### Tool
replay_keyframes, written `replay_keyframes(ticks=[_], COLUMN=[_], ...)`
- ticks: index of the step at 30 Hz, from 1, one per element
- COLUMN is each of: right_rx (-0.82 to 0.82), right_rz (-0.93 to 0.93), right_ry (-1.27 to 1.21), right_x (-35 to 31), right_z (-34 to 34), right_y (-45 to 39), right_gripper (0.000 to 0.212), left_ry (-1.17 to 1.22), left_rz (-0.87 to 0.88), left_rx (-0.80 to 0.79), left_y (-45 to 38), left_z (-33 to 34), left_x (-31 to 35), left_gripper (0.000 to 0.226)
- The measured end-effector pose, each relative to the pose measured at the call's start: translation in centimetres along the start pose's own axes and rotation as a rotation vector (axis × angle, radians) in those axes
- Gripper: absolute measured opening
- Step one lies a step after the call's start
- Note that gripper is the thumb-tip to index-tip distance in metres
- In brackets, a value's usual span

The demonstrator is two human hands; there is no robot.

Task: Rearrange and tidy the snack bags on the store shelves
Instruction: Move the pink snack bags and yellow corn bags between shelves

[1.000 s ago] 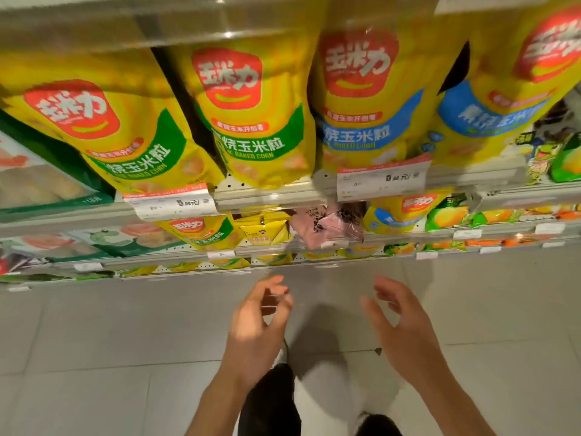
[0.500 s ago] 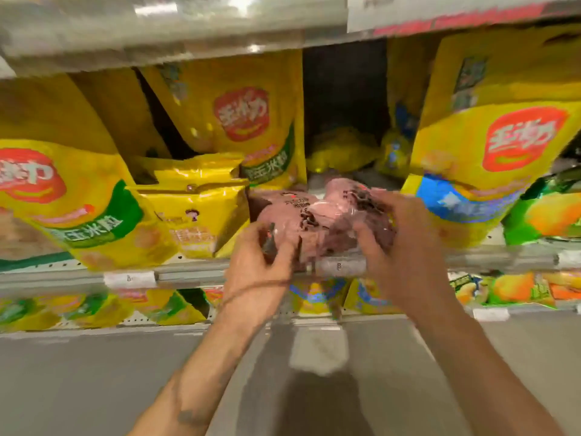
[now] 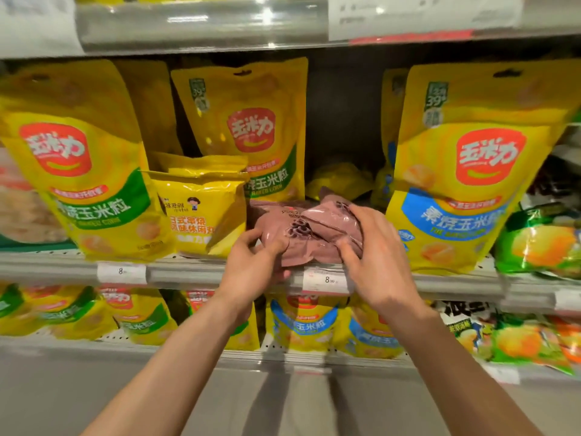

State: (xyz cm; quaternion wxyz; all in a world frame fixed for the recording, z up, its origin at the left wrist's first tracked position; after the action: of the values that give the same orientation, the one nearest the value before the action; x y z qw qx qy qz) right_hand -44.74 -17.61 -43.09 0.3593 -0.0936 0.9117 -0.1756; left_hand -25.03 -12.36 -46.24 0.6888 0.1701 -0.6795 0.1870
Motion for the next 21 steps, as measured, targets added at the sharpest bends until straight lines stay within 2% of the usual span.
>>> replay_keyframes(ticks=[6,11,13,15,19,21], right_rx=[0.099,0.117,0.098,0.051,-0.065,-0.1], right_rz=[-0.05,-0.166,-0.235,-0.305,-0.314,-0.305], right_ry=[-0.181,-0.236,-0.236,-0.233,-0.285,-0.307], right_x=[-0.3,-1.3,-1.9,-2.3,-1.8,-1.6], right_z=[-2.2,-4.0,-4.3,-3.9,-2.9,-2.9], right_y=[0.5,1.4,1.9,2.8,4.2,4.6], right_gripper=[0.045,0.047,0.048,0.048,0.052,0.053], left_ry=[0.076,0.126,0.09,0.043,0.042,0.056], left_rz=[0.066,0.014,-0.003,0.0,-0.038,-0.068], left_rx=[0.012,-0.1,-0.204,-0.289,-0.286,-0.283], left_y=[1.3,2.9,3.6,4.0,4.2,4.2], left_z=[-0.4,-0.5,-0.4,-0.4,-1.0,-1.0], left_x=[0.6,1.4,1.3,1.0,0.1,0.0], left_gripper=[0.056,0.059,0.042,0.037,0.038,0.031])
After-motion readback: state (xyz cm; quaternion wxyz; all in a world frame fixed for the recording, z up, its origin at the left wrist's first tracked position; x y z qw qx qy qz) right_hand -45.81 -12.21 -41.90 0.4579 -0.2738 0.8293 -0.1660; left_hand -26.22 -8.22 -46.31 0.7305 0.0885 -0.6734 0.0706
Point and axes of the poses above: each hand's wrist, its own y-axis away from the middle knuckle, its own z-axis out of the palm, x = y × z, the point moved 6 cm from there along -y, towards the middle knuckle, and after that the axes turned 13 degrees about z, right-handed, at the moved point
